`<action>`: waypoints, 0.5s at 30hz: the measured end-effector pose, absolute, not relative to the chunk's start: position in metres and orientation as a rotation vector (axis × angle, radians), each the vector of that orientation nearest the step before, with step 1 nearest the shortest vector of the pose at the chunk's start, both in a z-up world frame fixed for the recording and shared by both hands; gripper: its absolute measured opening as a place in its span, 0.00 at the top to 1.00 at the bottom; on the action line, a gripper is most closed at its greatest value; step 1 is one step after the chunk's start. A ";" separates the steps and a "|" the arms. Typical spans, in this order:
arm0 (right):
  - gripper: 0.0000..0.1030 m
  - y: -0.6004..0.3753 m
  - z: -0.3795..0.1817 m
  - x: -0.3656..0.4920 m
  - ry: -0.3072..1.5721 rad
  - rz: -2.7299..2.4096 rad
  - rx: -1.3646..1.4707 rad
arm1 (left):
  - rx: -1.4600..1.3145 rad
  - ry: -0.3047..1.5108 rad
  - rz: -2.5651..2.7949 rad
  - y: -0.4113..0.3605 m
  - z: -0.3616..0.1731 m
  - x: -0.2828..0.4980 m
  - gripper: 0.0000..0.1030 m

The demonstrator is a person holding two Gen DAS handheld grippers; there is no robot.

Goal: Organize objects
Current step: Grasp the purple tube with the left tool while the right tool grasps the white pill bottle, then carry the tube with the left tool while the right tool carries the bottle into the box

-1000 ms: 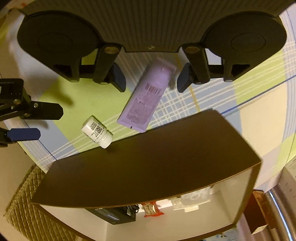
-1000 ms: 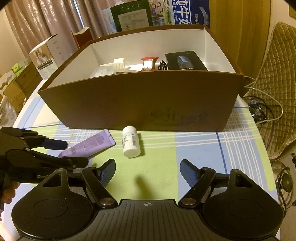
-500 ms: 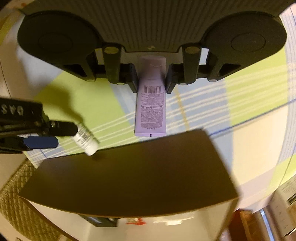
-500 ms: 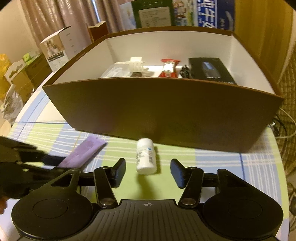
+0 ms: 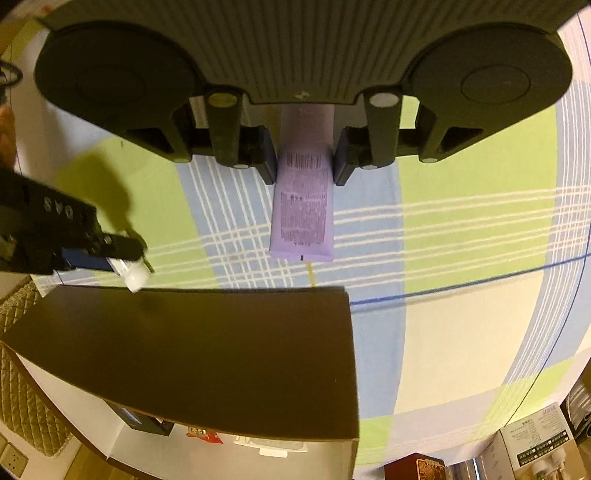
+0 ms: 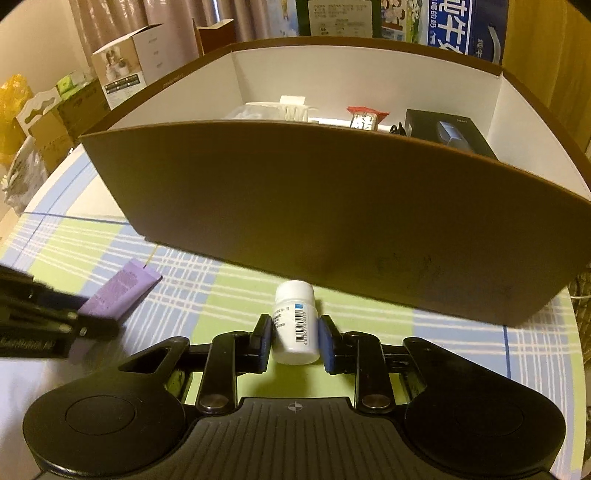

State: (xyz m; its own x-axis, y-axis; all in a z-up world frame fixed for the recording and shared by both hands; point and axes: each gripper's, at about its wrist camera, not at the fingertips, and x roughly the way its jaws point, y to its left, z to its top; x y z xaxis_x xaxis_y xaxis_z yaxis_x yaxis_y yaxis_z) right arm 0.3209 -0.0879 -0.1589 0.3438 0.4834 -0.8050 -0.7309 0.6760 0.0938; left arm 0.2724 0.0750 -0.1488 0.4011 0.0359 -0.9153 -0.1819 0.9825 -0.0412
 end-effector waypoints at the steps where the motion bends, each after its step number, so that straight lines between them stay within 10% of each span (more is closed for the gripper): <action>1: 0.77 -0.091 -0.159 0.319 0.928 0.803 -0.302 | -0.144 1.149 0.139 0.074 -0.149 0.274 0.73; 15: 0.77 -0.150 -0.151 0.274 0.986 0.768 -0.265 | -0.101 1.184 -0.003 0.034 -0.147 0.233 0.73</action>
